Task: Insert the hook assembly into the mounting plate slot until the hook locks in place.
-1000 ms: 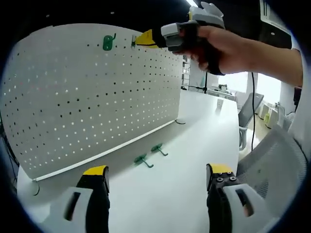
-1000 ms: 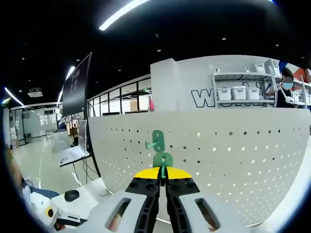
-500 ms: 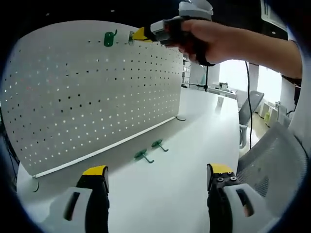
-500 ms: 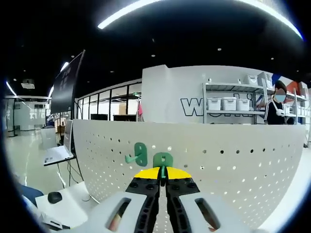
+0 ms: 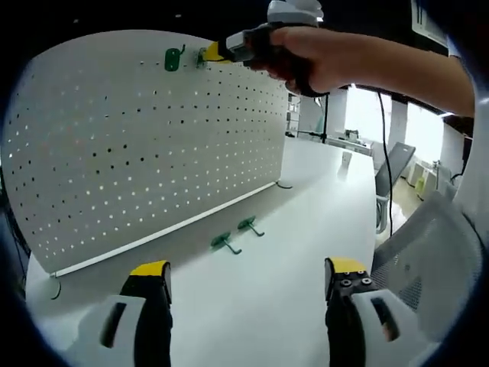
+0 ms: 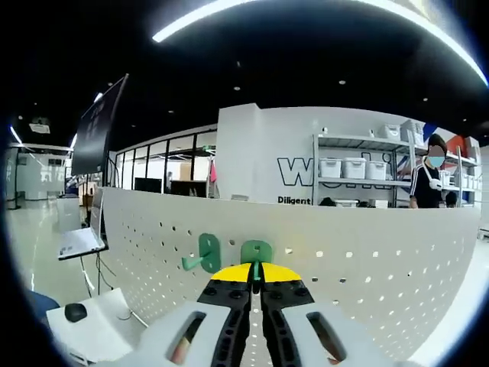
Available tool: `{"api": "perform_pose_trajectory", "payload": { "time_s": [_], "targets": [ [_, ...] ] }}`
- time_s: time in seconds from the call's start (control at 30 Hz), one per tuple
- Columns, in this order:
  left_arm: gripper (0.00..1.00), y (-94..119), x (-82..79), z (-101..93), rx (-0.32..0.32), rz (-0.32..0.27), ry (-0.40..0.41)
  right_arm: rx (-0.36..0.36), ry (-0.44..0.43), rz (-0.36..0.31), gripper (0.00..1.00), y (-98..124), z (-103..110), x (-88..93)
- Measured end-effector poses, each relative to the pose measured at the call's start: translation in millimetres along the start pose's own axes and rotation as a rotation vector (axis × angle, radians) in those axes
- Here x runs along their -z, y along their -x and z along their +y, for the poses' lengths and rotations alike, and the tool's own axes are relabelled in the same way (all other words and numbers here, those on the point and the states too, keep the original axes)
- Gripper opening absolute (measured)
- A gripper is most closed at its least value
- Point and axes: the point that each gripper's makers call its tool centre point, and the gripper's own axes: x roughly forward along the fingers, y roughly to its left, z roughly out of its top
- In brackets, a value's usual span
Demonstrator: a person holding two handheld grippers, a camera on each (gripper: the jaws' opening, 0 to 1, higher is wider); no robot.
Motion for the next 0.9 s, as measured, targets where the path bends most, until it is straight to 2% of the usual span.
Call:
{"api": "perform_pose_trajectory", "payload": {
  "time_s": [0.47, 0.9],
  "targets": [
    [0.84, 1.8, 2.2, 2.9, -0.005, -0.001, 0.016, 0.038, 0.003, 0.010, 0.01, -7.6, -3.8, 2.1],
    [0.83, 1.1, 2.6, -0.4, 0.003, -0.004, 0.025, 0.133, 0.033, 0.034, 0.02, -9.4, -1.7, 3.6]
  ]
}}
